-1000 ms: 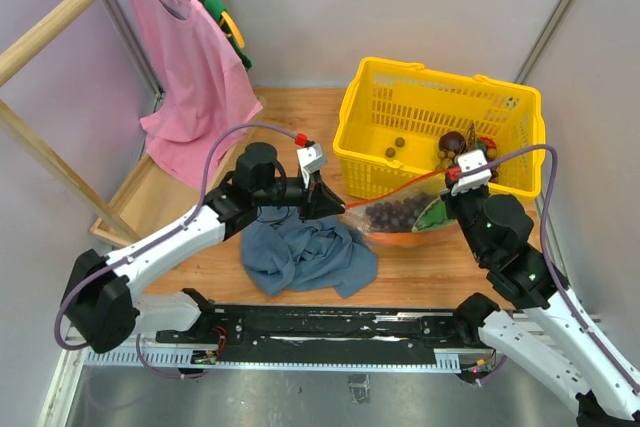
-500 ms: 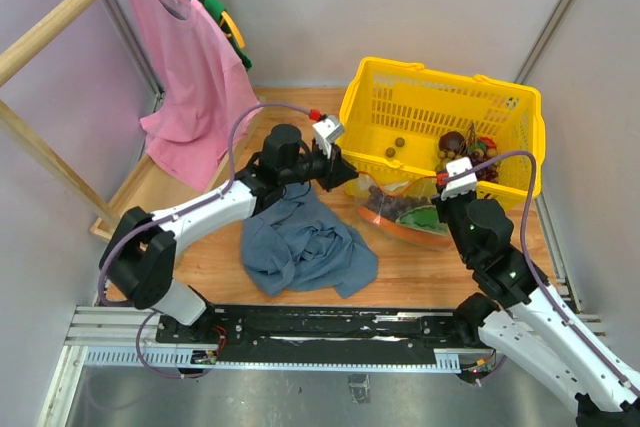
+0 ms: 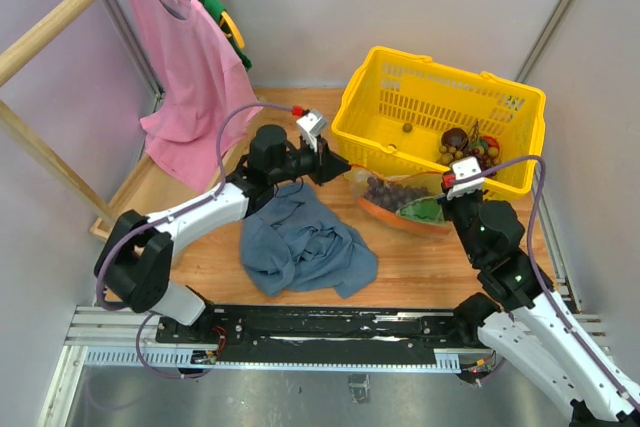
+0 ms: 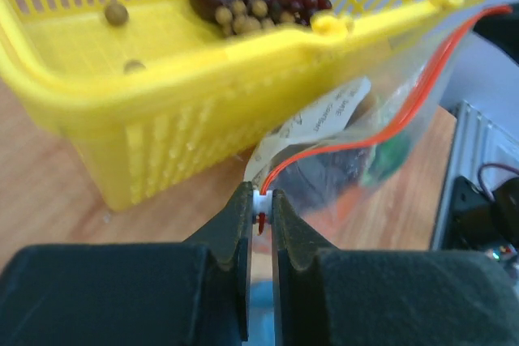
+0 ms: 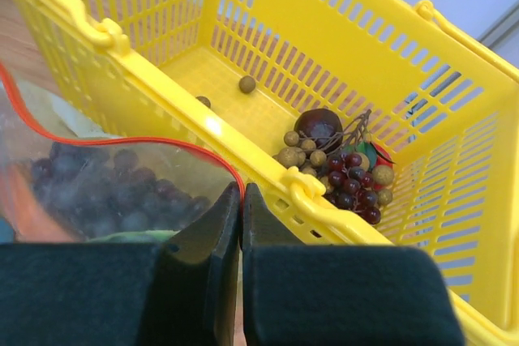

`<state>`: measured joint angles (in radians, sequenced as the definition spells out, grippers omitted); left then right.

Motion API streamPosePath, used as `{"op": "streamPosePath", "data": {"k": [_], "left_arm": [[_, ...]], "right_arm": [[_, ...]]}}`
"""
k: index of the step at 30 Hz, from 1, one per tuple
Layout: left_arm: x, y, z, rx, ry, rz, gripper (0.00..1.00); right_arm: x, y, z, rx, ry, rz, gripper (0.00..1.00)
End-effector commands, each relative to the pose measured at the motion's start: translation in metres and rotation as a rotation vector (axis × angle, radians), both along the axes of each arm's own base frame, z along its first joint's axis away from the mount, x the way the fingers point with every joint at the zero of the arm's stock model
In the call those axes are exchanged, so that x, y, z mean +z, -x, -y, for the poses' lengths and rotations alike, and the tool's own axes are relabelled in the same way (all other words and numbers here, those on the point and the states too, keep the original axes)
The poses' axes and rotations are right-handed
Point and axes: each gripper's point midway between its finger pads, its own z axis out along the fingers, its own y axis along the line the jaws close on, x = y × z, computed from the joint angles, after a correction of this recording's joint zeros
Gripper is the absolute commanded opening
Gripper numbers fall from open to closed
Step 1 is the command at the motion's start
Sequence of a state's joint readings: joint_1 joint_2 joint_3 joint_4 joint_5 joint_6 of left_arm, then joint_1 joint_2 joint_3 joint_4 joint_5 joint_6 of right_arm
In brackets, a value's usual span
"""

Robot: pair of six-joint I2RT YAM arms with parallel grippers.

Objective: Place the food in the zip-top bag and seal the zipper
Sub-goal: Place the zipper food storage bag at the center of the board, then reset both arms

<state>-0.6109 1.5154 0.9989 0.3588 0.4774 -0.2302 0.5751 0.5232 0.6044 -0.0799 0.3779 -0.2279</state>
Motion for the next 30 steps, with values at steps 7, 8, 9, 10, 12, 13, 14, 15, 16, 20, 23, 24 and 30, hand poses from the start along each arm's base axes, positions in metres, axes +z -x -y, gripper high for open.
{"op": "streamPosePath", "data": {"k": [7, 8, 9, 10, 12, 13, 14, 15, 16, 20, 23, 24, 30], "left_arm": [[0.011, 0.056, -0.04, 0.062, 0.088, -0.059, 0.3], [0.011, 0.056, -0.048, 0.1, 0.082, -0.069, 0.34], [0.014, 0.055, -0.057, 0.153, 0.08, -0.075, 0.4], [0.015, 0.054, -0.067, 0.214, 0.075, -0.086, 0.45], [0.022, 0.05, -0.092, 0.35, 0.079, -0.107, 0.59], [0.023, 0.048, -0.105, 0.414, 0.083, -0.125, 0.67], [0.025, 0.044, -0.121, 0.489, 0.093, -0.152, 0.81], [0.023, 0.042, -0.136, 0.55, 0.098, -0.183, 0.88], [0.022, 0.038, -0.153, 0.6, 0.102, -0.209, 0.9], [0.002, 0.03, -0.222, 0.779, 0.091, -0.336, 0.94], [-0.002, 0.037, -0.26, 0.865, 0.114, -0.381, 0.96], [0.003, 0.041, -0.27, 0.887, 0.13, -0.373, 0.97], [0.04, 0.071, -0.291, 0.953, 0.106, -0.249, 0.99]], "right_arm": [[0.006, 0.039, -0.01, 0.163, -0.112, 0.025, 0.23], [0.006, 0.041, -0.01, 0.17, -0.116, 0.026, 0.29], [0.008, 0.043, -0.009, 0.173, -0.121, 0.031, 0.34], [0.009, 0.045, -0.008, 0.172, -0.124, 0.034, 0.4], [0.015, 0.048, -0.002, 0.153, -0.131, 0.049, 0.49], [0.018, 0.049, 0.002, 0.137, -0.131, 0.056, 0.53], [0.022, 0.049, 0.007, 0.116, -0.131, 0.065, 0.58], [0.026, 0.05, 0.012, 0.091, -0.132, 0.073, 0.63], [0.03, 0.051, 0.018, 0.065, -0.133, 0.084, 0.67], [0.037, 0.053, 0.035, -0.01, -0.109, 0.104, 0.84], [0.036, 0.055, 0.047, -0.07, -0.105, 0.107, 0.99], [0.037, 0.056, 0.05, -0.077, -0.109, 0.114, 0.98], [0.044, 0.07, 0.076, -0.188, -0.166, 0.164, 0.98]]}}
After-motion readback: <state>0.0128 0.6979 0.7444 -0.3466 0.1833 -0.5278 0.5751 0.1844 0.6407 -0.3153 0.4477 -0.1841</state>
